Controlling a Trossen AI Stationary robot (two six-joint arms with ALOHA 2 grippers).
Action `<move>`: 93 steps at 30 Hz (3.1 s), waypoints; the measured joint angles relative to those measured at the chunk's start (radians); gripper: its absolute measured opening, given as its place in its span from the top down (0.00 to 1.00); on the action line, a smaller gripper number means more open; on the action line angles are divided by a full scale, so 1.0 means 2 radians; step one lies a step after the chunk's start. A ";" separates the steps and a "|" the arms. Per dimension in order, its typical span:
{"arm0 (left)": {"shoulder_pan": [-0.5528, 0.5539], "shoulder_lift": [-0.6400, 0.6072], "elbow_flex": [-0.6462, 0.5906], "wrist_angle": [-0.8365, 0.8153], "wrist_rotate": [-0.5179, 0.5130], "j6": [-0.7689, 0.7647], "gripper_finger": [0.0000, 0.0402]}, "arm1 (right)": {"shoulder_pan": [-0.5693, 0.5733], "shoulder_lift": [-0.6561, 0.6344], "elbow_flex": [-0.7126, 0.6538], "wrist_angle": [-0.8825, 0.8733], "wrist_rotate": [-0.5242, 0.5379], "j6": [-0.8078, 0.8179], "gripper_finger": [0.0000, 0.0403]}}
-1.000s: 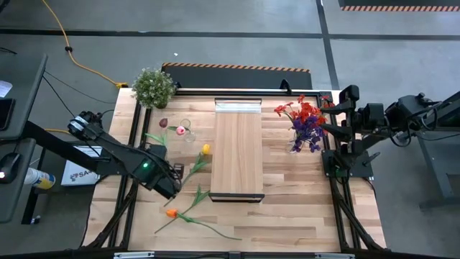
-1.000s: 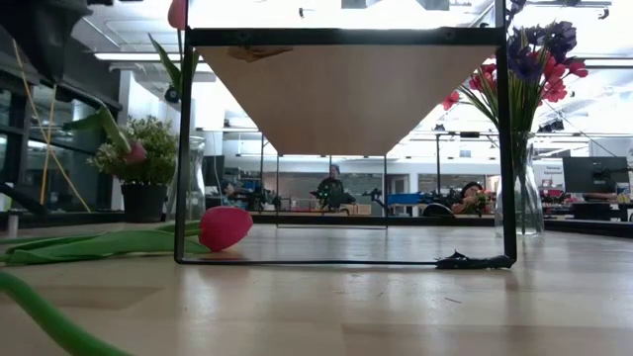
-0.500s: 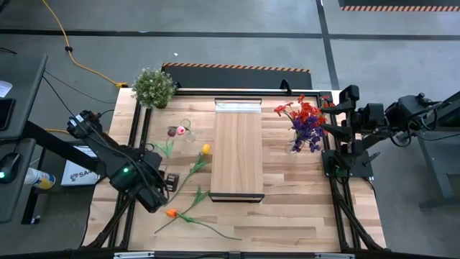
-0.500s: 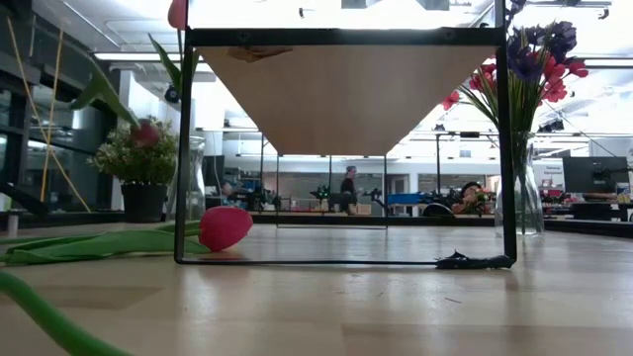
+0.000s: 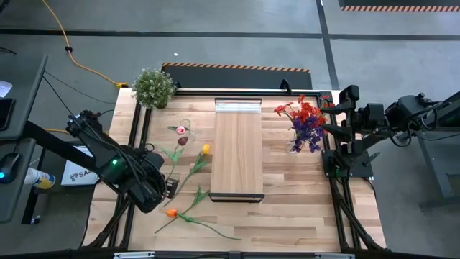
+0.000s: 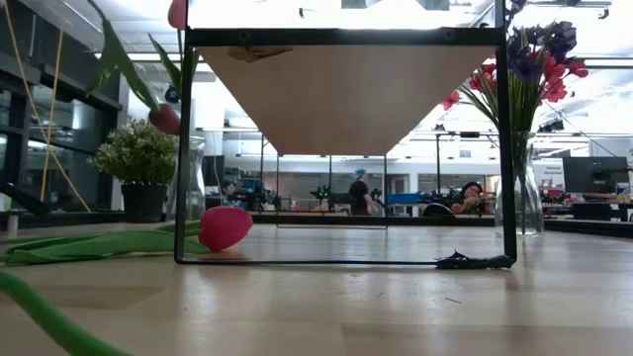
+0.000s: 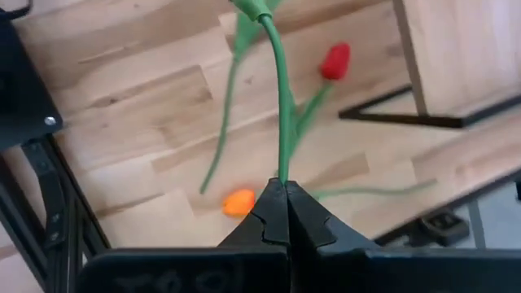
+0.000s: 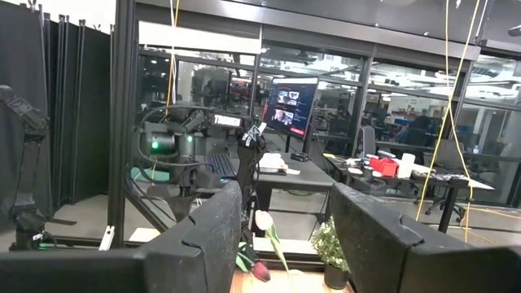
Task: Pick and place flowers into a vace then onto a shelf
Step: Put the dark red tulip into the left transparent vase
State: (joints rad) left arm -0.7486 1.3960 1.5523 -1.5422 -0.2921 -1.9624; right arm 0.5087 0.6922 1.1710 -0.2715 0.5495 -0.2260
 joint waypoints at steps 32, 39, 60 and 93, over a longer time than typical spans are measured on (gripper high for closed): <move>0.001 0.000 0.013 0.188 -0.102 0.215 0.95 | 0.000 0.000 0.000 0.030 0.000 0.000 0.55; 0.001 -0.004 0.013 0.224 -0.196 0.291 0.95 | 0.000 0.000 0.000 0.030 0.000 0.000 0.55; 0.001 -0.089 0.012 0.297 -0.526 0.585 0.95 | 0.000 0.000 0.000 0.032 0.000 -0.009 0.55; 0.276 -0.058 0.010 0.259 -0.599 0.651 0.95 | 0.000 0.000 0.000 -0.007 0.000 -0.068 0.55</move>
State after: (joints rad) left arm -0.1960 1.2807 1.5728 -1.0241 -1.4903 -0.6598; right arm 0.5087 0.6926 1.1709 -0.2862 0.5500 -0.3629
